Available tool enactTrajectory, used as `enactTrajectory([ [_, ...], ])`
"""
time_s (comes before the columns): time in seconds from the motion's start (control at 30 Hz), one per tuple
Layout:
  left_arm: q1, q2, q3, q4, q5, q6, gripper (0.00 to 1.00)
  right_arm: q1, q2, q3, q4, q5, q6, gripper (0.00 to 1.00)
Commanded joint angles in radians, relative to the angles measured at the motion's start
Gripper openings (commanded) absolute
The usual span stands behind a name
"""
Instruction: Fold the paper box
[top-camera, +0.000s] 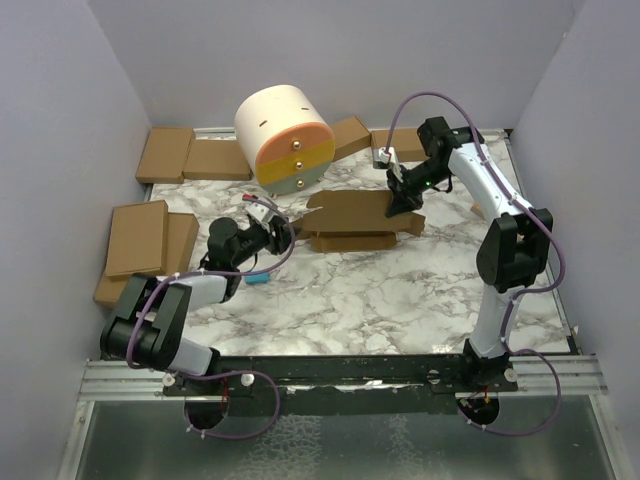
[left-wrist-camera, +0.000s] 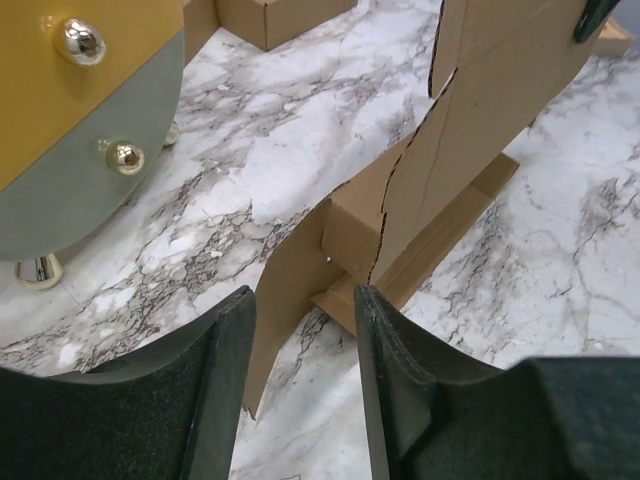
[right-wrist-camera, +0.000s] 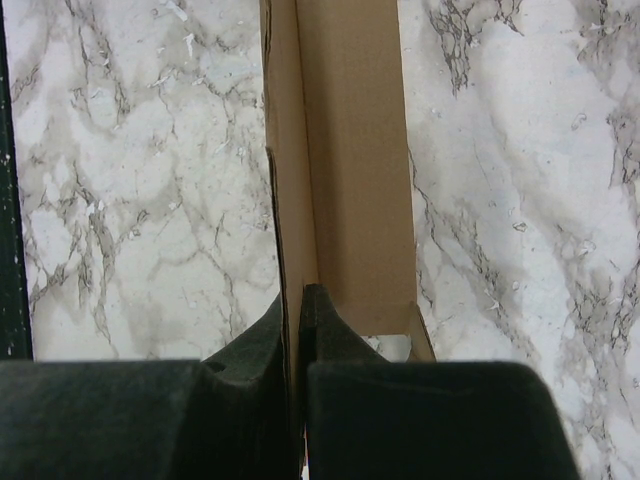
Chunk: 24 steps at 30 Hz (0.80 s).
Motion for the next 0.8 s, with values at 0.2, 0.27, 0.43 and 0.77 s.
enactTrajectory([
  [0.2,0.085,-0.231,-0.070,-0.015,-0.135,-0.156,0.53,-0.011,-0.006,-0.013,-0.014,0.024,-0.020,0.01],
  [0.27,0.100,-0.253,-0.032,-0.123,-0.201,-0.162,0.46,-0.011,-0.011,-0.019,-0.014,0.023,-0.023,0.01],
  [0.43,0.108,-0.173,0.070,-0.288,-0.238,-0.103,0.25,-0.011,-0.011,-0.020,-0.014,0.016,-0.026,0.01],
  [0.77,0.108,0.149,0.247,-0.302,-0.063,0.029,0.22,-0.011,-0.015,-0.014,-0.022,0.009,-0.029,0.01],
])
